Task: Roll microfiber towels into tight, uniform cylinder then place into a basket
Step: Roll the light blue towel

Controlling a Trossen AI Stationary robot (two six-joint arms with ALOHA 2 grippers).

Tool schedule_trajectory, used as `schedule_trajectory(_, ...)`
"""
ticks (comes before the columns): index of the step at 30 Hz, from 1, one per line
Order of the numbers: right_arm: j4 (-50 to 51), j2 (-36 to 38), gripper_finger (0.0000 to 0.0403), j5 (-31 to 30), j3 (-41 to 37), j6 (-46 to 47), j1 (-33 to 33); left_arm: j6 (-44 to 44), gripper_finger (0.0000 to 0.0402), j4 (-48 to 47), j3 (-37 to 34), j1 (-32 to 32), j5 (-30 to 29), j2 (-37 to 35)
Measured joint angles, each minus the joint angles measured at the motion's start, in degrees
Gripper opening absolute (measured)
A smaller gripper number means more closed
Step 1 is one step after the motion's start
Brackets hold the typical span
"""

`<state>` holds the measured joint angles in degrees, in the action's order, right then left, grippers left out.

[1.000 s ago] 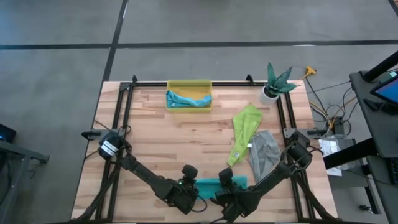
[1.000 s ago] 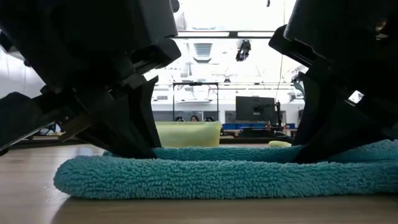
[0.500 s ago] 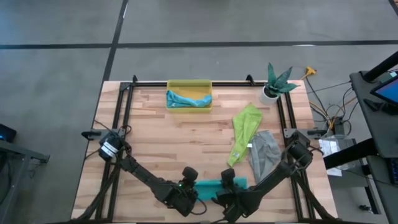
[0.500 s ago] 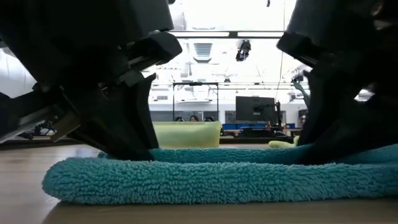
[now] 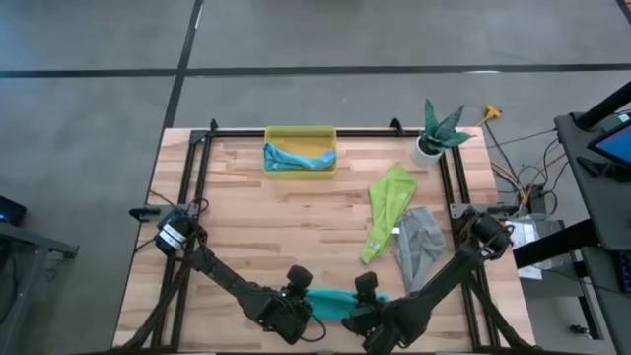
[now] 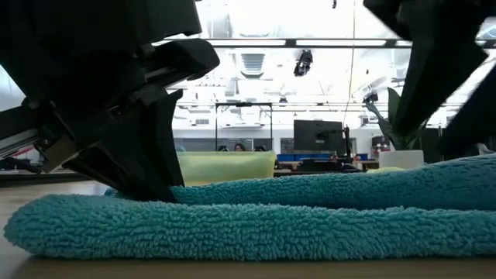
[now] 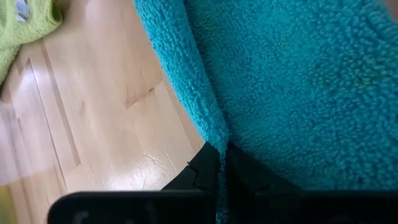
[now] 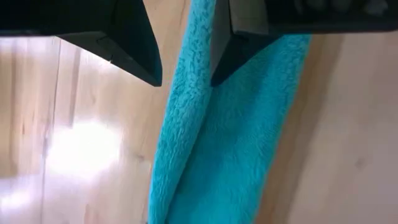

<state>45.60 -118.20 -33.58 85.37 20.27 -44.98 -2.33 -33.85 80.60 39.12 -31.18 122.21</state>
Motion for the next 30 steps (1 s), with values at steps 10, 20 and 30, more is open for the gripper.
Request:
schedule_trajectory(10,-5.94,3.85,0.0062,1.44,-3.93,0.50,2.81,-0.08,0.0000,0.20,0.11,-0.05,0.07,0.01)
schedule_trajectory(20,-14.24,3.33,0.0009,10.03,-12.57,2.25,5.08,-0.31,0.0000,0.31,0.04,-0.07,0.11,0.00)
schedule_trajectory(30,-16.34,3.44,0.0009,10.24,-12.47,2.29,4.21,-0.44,0.0000,0.47,0.04,-0.11,0.11,-0.64)
